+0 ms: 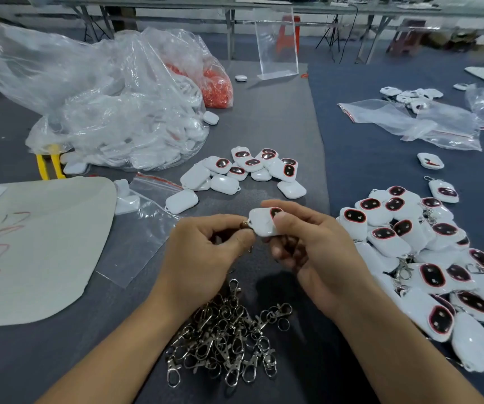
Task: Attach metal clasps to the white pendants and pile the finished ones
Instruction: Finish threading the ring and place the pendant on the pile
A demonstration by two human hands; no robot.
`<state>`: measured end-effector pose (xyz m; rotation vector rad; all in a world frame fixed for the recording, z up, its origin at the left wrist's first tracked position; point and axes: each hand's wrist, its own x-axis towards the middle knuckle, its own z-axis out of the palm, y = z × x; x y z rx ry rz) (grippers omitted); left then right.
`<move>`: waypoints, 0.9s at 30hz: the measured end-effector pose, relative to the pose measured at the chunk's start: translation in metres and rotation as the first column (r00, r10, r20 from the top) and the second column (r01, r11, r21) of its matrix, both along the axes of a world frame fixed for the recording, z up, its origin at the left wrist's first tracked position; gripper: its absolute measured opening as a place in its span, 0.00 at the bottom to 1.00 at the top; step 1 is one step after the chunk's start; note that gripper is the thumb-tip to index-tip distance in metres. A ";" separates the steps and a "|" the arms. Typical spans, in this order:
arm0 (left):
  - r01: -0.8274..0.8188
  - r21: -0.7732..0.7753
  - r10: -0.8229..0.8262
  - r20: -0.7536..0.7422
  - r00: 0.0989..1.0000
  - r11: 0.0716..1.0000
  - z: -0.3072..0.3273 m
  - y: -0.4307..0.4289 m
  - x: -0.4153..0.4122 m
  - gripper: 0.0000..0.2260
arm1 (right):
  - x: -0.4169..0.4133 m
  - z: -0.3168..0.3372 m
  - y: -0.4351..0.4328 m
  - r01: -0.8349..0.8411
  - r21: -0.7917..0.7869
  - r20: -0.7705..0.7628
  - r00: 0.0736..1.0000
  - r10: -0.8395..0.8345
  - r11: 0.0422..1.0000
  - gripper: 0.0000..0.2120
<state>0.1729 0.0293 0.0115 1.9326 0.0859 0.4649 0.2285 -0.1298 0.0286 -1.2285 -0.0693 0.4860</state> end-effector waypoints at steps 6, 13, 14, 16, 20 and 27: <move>0.063 -0.288 -0.093 -0.092 0.991 0.956 0.003 0.002 0.000 0.05 | -0.001 0.002 -0.001 -0.044 0.081 -0.106 0.993 0.053 0.996 0.11; 0.013 0.722 -0.057 0.036 0.998 0.691 -0.001 0.002 0.000 0.10 | -0.016 -0.014 0.008 0.342 -0.399 0.666 0.746 0.013 0.851 0.11; -0.002 0.776 -0.086 0.073 0.994 0.631 -0.001 0.003 0.000 0.10 | -0.021 -0.016 0.010 0.352 -0.424 0.707 0.704 0.062 0.834 0.12; -0.060 0.793 -0.074 0.131 0.989 0.607 -0.003 0.007 -0.001 0.10 | -0.023 -0.017 0.012 0.342 -0.412 0.713 0.699 0.065 0.844 0.12; -0.053 0.304 0.065 -0.028 0.998 0.951 0.000 0.002 -0.001 0.05 | -0.007 -0.006 0.010 0.209 -0.151 0.297 0.942 -0.157 0.966 0.09; 0.132 -0.288 -0.176 -0.134 0.975 0.949 0.009 -0.002 -0.001 0.06 | -0.002 -0.002 0.005 0.018 0.071 -0.135 0.991 -0.008 0.997 0.11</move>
